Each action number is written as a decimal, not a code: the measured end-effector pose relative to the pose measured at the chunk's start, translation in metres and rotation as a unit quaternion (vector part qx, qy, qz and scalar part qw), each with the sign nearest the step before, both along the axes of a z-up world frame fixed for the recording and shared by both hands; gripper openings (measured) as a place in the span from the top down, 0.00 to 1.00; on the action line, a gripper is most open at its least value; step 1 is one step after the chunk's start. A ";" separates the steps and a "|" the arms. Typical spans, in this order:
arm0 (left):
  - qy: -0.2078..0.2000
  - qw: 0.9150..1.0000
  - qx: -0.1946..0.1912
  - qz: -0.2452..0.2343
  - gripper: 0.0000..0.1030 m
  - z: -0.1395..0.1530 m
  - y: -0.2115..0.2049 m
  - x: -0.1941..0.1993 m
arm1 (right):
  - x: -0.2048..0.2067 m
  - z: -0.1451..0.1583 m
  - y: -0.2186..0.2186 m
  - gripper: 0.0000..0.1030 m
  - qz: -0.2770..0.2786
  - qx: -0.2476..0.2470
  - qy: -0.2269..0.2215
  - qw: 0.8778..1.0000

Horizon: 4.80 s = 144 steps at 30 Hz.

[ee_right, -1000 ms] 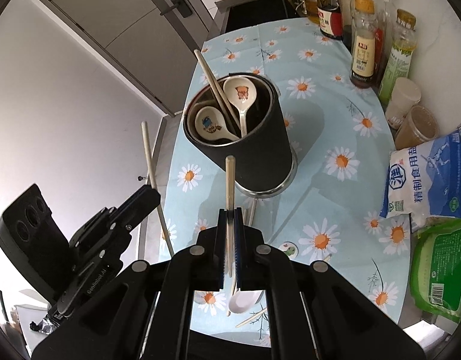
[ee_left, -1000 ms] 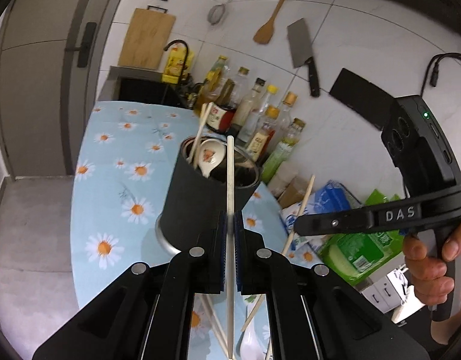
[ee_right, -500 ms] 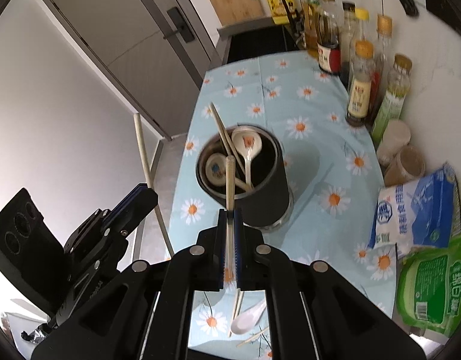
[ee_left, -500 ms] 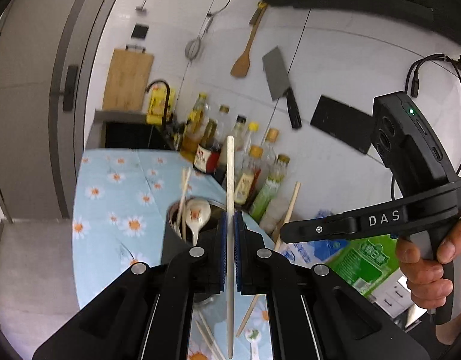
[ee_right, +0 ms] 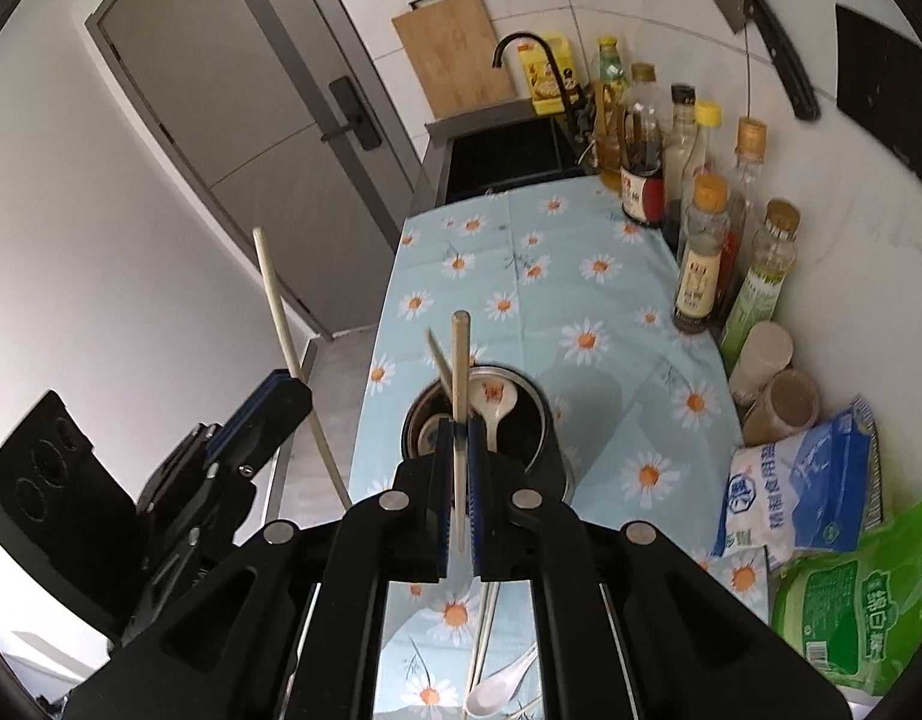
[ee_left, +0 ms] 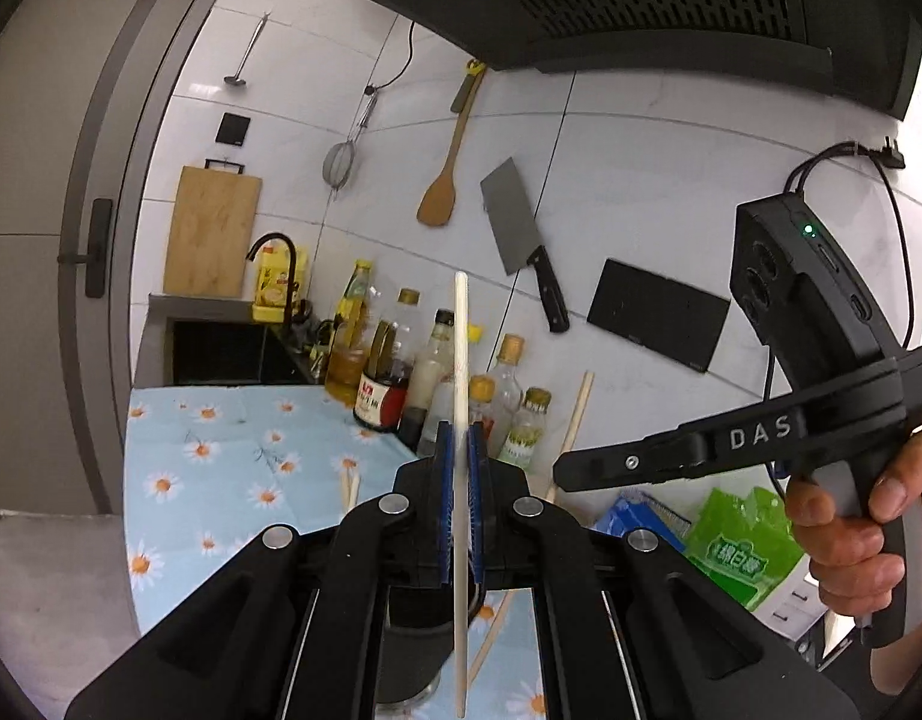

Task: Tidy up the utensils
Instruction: 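Lift both chopsticks and carry them above the black holder, then lower the chopsticks into the holder and open both tools, then move both open tools back down to the remaining chopsticks, then close the right tool on a chopstick beside the frog-print spoon, then close the left tool on another chopstick while right holds its chopstick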

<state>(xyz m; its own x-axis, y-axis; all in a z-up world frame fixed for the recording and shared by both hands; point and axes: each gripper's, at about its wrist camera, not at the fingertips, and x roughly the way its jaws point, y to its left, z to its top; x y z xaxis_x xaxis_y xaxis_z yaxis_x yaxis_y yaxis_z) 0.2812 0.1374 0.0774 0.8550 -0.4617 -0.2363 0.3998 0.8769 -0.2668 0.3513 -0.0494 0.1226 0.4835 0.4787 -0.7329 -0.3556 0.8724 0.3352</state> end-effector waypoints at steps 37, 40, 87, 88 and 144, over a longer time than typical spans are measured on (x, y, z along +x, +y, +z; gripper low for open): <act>0.019 1.000 -0.010 -0.003 0.95 -0.054 0.004 0.041 | 0.048 -0.038 0.016 0.77 -0.037 0.004 0.062 0.997; 0.020 1.000 -0.007 -0.001 0.95 -0.051 0.004 0.037 | 0.042 -0.036 0.012 0.77 -0.040 0.007 0.059 0.997; 0.215 0.976 0.023 0.009 0.72 -0.130 -0.006 -0.056 | -0.051 -0.197 -0.068 0.59 -0.126 0.032 0.284 0.950; 0.223 0.975 0.021 0.007 0.72 -0.135 -0.006 -0.058 | -0.052 -0.201 -0.069 0.59 -0.131 0.026 0.289 0.948; 0.402 0.912 0.057 0.060 0.72 -0.208 -0.029 -0.041 | -0.022 -0.214 -0.069 0.94 -0.033 -0.093 0.252 0.963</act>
<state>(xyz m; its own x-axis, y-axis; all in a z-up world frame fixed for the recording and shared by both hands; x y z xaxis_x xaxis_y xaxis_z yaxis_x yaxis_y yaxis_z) 0.2406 0.1082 -0.1306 0.4280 -0.3099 -0.8490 0.0147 0.9416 -0.3363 0.3292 -0.1183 -0.0914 0.0696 0.2969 -0.9524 -0.1306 0.9492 0.2863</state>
